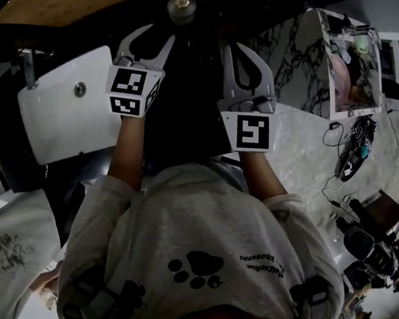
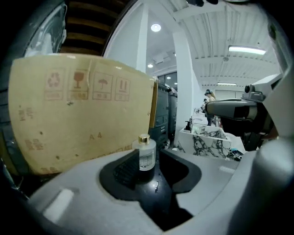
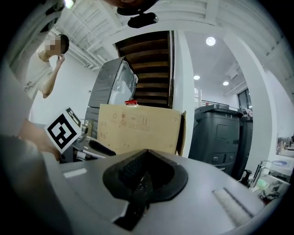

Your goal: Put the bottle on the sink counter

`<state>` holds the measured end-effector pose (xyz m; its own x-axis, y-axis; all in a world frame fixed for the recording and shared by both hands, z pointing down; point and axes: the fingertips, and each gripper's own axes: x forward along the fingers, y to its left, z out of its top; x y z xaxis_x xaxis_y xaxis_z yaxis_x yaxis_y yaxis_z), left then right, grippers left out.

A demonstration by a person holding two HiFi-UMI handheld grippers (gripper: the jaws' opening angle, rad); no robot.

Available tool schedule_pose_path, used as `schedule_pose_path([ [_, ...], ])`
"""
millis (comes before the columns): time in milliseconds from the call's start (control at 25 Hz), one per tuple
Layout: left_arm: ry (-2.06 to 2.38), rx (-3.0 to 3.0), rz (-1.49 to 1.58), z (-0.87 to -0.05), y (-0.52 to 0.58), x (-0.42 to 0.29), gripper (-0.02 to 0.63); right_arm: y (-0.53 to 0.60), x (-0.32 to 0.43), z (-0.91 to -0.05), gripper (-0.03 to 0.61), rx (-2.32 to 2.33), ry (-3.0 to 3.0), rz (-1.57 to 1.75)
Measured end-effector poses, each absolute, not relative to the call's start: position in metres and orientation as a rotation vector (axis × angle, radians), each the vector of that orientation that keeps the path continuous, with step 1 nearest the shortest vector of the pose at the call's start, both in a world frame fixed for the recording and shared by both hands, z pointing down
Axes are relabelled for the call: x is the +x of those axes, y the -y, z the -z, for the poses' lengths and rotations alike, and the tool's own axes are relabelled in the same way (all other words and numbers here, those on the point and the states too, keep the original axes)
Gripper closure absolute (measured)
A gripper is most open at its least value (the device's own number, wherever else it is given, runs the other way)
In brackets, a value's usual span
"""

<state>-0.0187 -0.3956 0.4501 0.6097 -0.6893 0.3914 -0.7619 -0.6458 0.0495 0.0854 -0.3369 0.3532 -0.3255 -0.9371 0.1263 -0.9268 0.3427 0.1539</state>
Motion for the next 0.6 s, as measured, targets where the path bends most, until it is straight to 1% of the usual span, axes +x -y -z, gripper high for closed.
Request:
schedule_pose_path([
  [80, 1.271, 2.629, -0.448, -0.432, 0.383, -0.026, 0.543, 0.329, 0.081, -0.344, 0.577, 1.678, 2.439, 0.102],
  [160, 1.323, 2.627, -0.388, -0.414, 0.369, -0.029, 0.609, 0.320, 0.079, -0.335, 0.577, 1.664, 2.466, 0.121],
  [600, 1.483, 2.637, -0.128, -0.325, 0.278, -0.019, 0.611, 0.261, 0.093, -0.309, 0.577, 1.598, 2.537, 0.171],
])
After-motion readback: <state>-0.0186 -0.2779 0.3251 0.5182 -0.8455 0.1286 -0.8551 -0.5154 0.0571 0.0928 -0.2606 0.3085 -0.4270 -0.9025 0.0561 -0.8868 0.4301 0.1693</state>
